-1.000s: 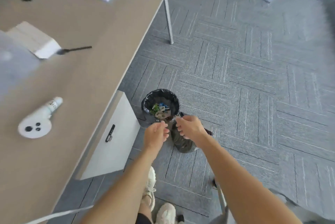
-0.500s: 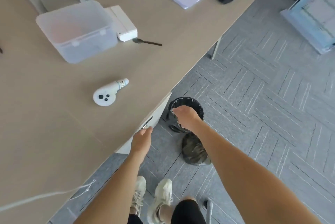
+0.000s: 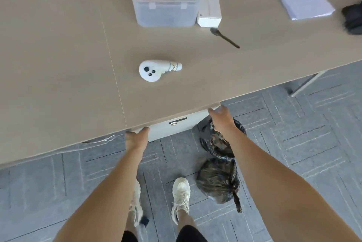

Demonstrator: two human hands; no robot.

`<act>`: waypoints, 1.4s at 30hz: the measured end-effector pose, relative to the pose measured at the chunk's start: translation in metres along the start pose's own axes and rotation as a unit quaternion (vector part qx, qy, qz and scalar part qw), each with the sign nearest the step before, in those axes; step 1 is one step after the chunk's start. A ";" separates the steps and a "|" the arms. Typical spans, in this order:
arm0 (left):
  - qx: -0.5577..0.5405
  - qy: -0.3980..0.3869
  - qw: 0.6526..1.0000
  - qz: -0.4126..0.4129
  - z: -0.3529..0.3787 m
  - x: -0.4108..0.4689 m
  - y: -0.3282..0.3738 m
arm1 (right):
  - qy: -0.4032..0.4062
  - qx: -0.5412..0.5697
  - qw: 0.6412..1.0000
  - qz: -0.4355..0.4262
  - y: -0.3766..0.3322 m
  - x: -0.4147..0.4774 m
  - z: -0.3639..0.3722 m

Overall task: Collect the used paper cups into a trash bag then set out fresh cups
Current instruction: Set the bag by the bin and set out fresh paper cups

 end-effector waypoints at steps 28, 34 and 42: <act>0.023 0.007 0.997 0.078 0.002 0.009 -0.015 | -0.019 0.129 0.991 -0.030 0.003 0.017 0.006; 0.052 0.017 0.995 0.086 0.001 0.011 -0.015 | -0.030 0.146 0.989 0.000 -0.008 0.025 0.002; 0.053 0.045 0.993 0.092 0.006 0.005 -0.019 | 0.004 0.018 0.998 -0.062 -0.007 0.021 -0.001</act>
Point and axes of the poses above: each hand's wrist, its own x-axis towards the middle knuckle, its own z-axis out of the palm, y = z × x, the point moved 6 cm from there along x, towards the middle knuckle
